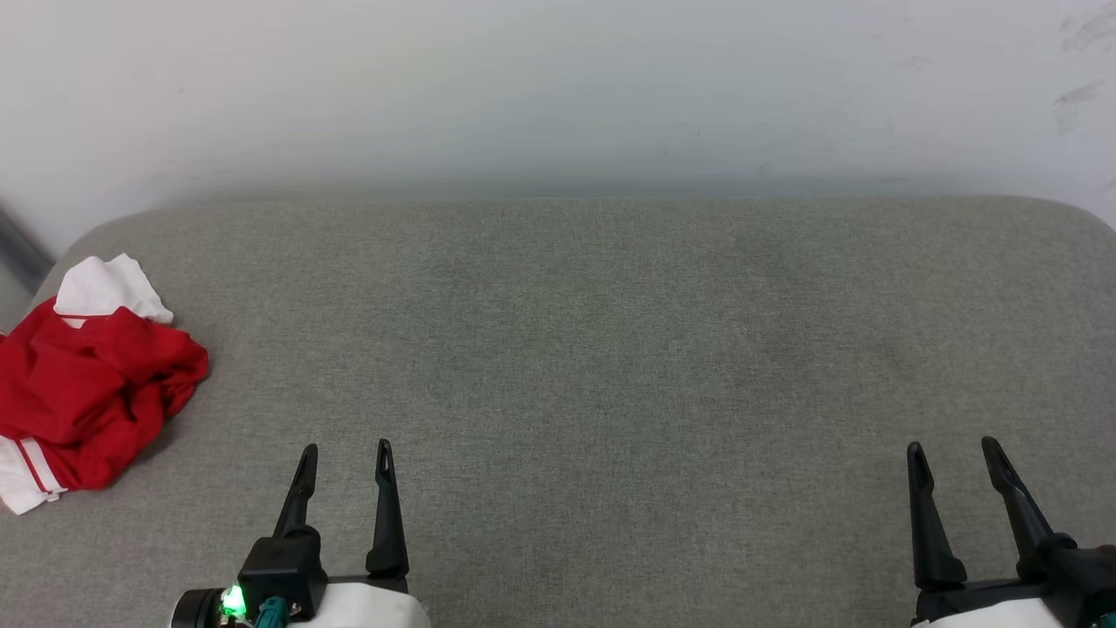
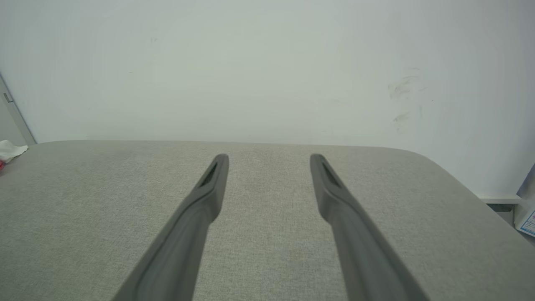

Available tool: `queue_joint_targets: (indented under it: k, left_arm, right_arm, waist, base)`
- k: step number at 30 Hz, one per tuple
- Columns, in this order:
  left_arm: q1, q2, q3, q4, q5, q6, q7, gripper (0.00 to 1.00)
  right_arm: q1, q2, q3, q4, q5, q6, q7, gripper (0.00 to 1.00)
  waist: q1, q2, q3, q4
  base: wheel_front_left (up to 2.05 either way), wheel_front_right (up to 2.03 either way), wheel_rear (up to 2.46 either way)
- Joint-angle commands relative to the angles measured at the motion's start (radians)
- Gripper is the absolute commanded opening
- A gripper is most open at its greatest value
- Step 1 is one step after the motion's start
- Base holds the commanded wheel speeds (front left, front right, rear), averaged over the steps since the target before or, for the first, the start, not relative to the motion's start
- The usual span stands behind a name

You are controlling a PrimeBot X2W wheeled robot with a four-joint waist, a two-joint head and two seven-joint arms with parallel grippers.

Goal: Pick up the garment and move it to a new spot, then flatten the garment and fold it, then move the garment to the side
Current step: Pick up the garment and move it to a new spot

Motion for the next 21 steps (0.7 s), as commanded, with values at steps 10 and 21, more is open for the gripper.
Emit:
queue_joint_targets:
  k: [10, 21]
  left_arm:
    - [0.012, 0.002, 0.006, 0.018, -0.023, -0.005, -0.007, 1.0]
    - [0.01, 0.002, 0.013, 0.03, -0.038, -0.012, -0.007, 1.0]
  right_arm:
    - [0.015, 0.001, 0.002, 0.009, 0.021, 0.0, -0.007, 1.0]
    - [0.016, 0.001, 0.002, 0.024, 0.047, 0.0, -0.007, 1.0]
  waist:
    - [0.0, 0.0, -0.002, 0.0]
    - [0.0, 0.0, -0.004, 0.004]
  base:
    - [0.0, 0.0, 0.0]
    - [0.0, 0.0, 0.0]
